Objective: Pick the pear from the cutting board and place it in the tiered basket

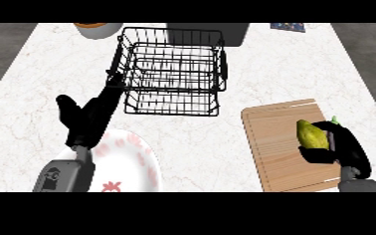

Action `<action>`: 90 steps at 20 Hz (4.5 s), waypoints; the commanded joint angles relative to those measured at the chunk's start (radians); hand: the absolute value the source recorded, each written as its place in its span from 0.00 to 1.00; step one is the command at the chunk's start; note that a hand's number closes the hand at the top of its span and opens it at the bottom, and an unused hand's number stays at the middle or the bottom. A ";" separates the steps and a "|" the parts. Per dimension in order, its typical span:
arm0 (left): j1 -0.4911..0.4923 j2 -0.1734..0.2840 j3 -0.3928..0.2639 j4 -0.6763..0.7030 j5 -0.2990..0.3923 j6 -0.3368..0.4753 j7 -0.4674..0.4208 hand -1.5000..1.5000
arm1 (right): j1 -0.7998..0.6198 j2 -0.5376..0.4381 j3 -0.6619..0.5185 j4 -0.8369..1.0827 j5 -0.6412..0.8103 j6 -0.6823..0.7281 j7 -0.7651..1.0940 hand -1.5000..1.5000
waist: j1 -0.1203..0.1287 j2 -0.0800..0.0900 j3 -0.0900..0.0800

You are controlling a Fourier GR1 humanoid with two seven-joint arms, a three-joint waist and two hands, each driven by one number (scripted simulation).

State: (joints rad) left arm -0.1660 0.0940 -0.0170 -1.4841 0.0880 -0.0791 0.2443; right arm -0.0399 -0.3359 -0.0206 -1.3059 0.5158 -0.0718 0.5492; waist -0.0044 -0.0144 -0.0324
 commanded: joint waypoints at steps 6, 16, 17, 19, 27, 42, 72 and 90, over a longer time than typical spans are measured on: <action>0.001 -0.027 -0.012 0.010 -0.013 0.013 -0.011 0.50 | -0.037 0.084 0.004 0.068 0.024 -0.095 -0.083 1.00 | 0.010 0.016 0.033; 0.003 -0.007 0.006 -0.010 0.003 -0.001 0.019 0.50 | 0.155 0.238 0.527 -0.370 0.569 -0.116 0.254 1.00 | -0.009 0.003 0.027; 0.022 -0.028 -0.019 0.004 -0.037 0.026 -0.008 0.50 | 0.183 0.257 0.572 -0.441 0.604 -0.105 0.295 1.00 | -0.016 0.003 0.028; 0.003 -0.019 0.004 -0.017 -0.004 0.017 0.023 0.50 | 0.223 0.330 0.664 -0.528 0.675 -0.139 0.402 1.00 | -0.014 0.004 0.029; 0.020 0.010 0.015 -0.015 0.000 -0.016 0.000 0.50 | 0.244 0.335 0.923 -0.980 0.981 0.010 0.599 1.00 | -0.014 0.003 0.029; -0.006 -0.035 -0.031 -0.026 -0.022 0.005 0.027 0.50 | -0.207 0.332 0.868 -1.085 0.964 0.372 0.730 1.00 | 0.026 0.014 0.027; -0.081 -0.063 -0.049 0.006 -0.022 -0.013 0.038 0.50 | -1.082 0.336 0.227 0.075 0.351 -0.262 0.592 1.00 | 0.081 0.032 0.031; -0.093 -0.038 -0.013 0.070 -0.027 -0.027 -0.004 0.50 | -1.349 0.336 0.342 0.582 0.046 -0.868 0.214 0.00 | 0.078 0.030 0.030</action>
State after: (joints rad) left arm -0.2385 0.0570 -0.0386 -1.4347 0.0643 -0.1138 0.2391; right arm -1.3198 -0.0030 0.2923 -0.8127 0.5529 -0.7869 0.7281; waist 0.0863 0.0200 -0.0018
